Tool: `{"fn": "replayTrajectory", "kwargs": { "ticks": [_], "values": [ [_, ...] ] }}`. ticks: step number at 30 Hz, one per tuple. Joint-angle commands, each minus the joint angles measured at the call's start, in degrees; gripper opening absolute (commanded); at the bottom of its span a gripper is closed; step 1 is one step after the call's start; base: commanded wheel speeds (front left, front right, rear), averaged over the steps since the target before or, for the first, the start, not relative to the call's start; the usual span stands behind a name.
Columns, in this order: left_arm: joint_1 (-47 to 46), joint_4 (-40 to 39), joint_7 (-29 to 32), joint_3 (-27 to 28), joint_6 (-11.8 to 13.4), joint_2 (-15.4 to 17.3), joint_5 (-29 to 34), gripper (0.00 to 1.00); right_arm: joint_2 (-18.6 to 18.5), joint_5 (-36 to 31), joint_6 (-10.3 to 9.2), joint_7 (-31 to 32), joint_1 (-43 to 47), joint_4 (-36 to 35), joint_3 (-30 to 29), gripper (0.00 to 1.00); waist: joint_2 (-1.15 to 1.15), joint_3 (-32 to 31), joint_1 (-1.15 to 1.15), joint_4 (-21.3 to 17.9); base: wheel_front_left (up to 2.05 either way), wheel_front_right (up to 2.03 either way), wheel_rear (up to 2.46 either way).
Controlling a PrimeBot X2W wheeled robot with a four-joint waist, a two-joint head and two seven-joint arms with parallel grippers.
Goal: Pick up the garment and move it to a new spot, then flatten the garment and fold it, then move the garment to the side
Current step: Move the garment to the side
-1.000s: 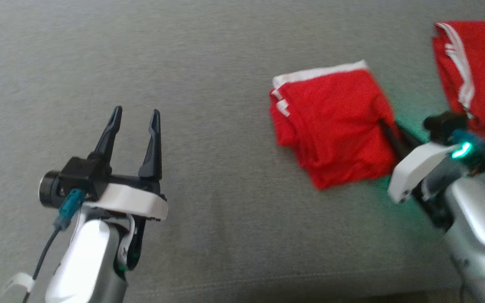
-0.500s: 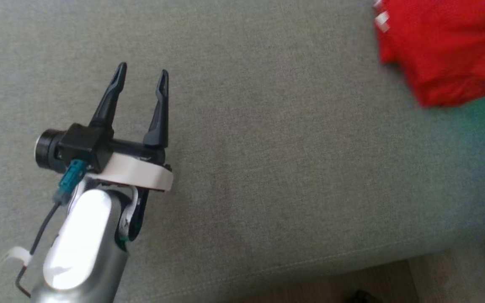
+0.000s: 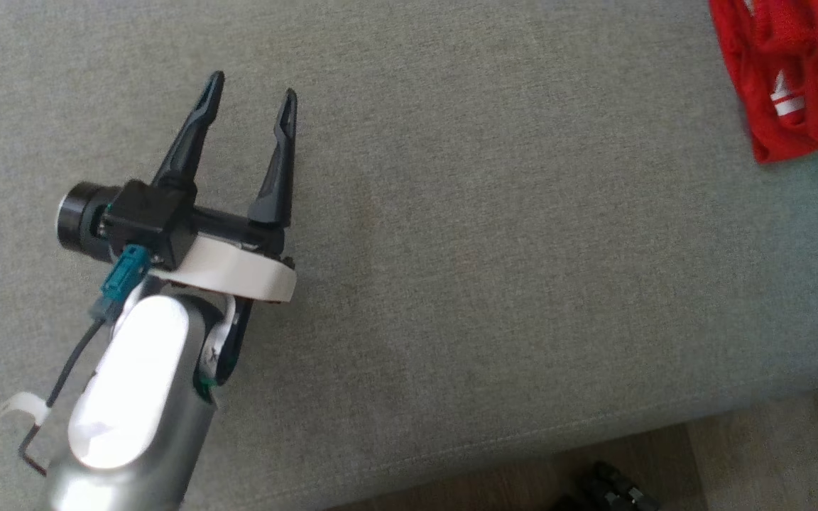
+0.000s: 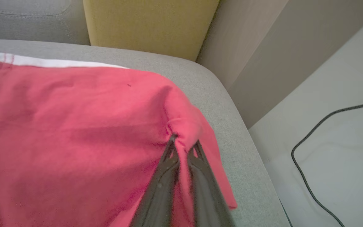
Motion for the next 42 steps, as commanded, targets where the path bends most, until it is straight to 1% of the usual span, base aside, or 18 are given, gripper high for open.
{"fn": "replayTrajectory", "kwargs": {
  "ticks": [1, 3, 4, 5, 6, 12, 16, 20, 24, 25, 26, 29, 33, 34, 35, 39, 42],
  "values": [
    [-1.7, -2.1, 0.1, 1.8, -0.1, 1.3, 0.3, 1.00, -1.6, 0.6, -0.05, -0.8, -0.6, 0.0, -0.2, 0.00, 0.00, 0.3, 0.00, 0.1, 0.00, 0.00, 0.00],
    [-1.8, -2.0, 0.1, 1.9, 0.0, 1.5, 0.3, 1.00, -1.1, 1.2, -0.05, -1.8, -1.1, 1.3, -0.3, 0.00, 0.00, 0.5, 0.00, 0.0, 0.00, 0.00, 0.00],
    [-1.8, -1.9, 0.1, 1.9, 0.0, 1.6, 0.3, 1.00, -0.9, 1.3, -0.05, -2.1, -1.4, 1.9, -0.2, 0.15, 0.00, 0.5, 0.00, 0.0, 0.00, 0.00, 0.00],
    [-1.8, -1.9, 0.1, 1.9, 0.1, 1.7, 0.3, 1.00, -0.7, 1.3, -0.05, -2.6, -1.7, 2.6, -0.1, 0.46, 0.00, 0.6, 0.00, -0.1, 0.00, 0.00, 0.00],
    [-1.8, -1.9, 0.1, 1.8, 0.1, 1.7, 0.3, 1.00, -0.5, 1.5, -0.05, -2.9, -2.0, 3.4, -0.2, 1.00, 0.00, 0.6, 0.00, -0.2, 0.00, 0.00, 0.00],
    [-1.6, -1.2, 0.0, 1.7, 0.3, 1.9, -0.1, 1.00, 1.2, 2.3, -0.05, -5.3, -2.8, 7.0, -0.3, 1.00, 0.00, -0.6, 0.00, -0.7, 0.00, 0.00, 0.00],
    [-0.3, -0.5, -0.3, 2.2, 0.7, 2.1, -0.7, 1.00, 3.8, 2.9, -0.05, -9.4, -2.0, 6.7, -0.7, 1.00, 0.00, -2.8, 0.00, -1.3, 0.00, 0.00, 0.00],
    [1.9, 0.2, -0.7, 2.9, 1.4, 2.2, -1.6, 1.00, 7.4, 3.4, -0.05, -13.0, 1.0, 4.7, -1.2, 1.00, 0.00, -5.8, 0.00, -1.7, 0.00, 0.00, 0.00],
    [4.4, 0.6, -1.0, 3.7, 2.1, 2.4, -2.6, 1.00, 10.5, 3.0, -0.05, -15.0, 5.3, 0.4, -1.8, 1.00, 0.00, -8.8, 0.00, -1.4, 0.00, 0.00, 0.00],
    [4.4, 0.6, -1.0, 3.7, 2.1, 2.4, -2.6, 1.00, 10.5, 3.0, -0.05, -15.0, 5.3, 0.4, -1.8, 1.00, 0.00, -8.8, 0.00, -1.4, 0.00, 0.00, 0.00],
    [5.8, 0.7, -1.2, 4.2, 2.5, 2.4, -3.2, 1.00, 12.3, 2.2, -0.05, -15.6, 8.1, -2.6, -2.3, 1.00, 0.00, -10.1, 0.00, -1.0, 0.00, 0.00, 0.00],
    [7.8, 0.7, -1.4, 4.7, 3.1, 2.2, -3.9, 1.00, 15.0, 0.1, -0.05, -16.1, 12.8, -7.9, -3.7, 1.00, 0.00, -11.9, 0.00, 0.0, 0.00, 0.00, 0.00],
    [10.7, 0.9, -1.7, 5.4, 3.9, 1.7, -5.0, 1.00, 19.0, -4.3, -0.05, -16.2, 19.1, -14.6, -6.4, 1.00, 0.00, -14.1, 0.00, 1.8, 0.00, 0.00, 0.00],
    [11.5, 1.0, -1.8, 5.6, 4.1, 1.6, -5.2, 1.00, 20.0, -5.9, -0.05, -16.0, 20.6, -16.3, -7.0, 1.00, 0.00, -14.7, 0.00, 2.2, 0.00, 0.00, 0.00],
    [11.5, 1.0, -1.8, 5.6, 4.1, 1.6, -5.2, 1.00, 20.0, -5.9, -0.05, -16.0, 20.6, -16.3, -7.0, 1.00, 0.00, -14.7, 0.00, 2.2, 0.00, 0.00, 0.00],
    [13.7, 1.0, -2.0, 6.1, 4.5, 1.4, -5.7, 1.00, 24.4, -10.2, -0.05, -13.6, 26.4, -23.9, -9.7, 1.00, 0.00, -16.5, 0.00, 4.4, 0.00, 0.00, 0.00],
    [14.7, 0.9, -2.1, 6.5, 4.8, 1.6, -5.6, 1.00, 27.1, -13.1, -0.05, -11.3, 29.9, -29.7, -11.0, 1.00, 0.00, -17.5, 0.00, 5.9, 0.00, 0.00, 0.00]
  ]
}}
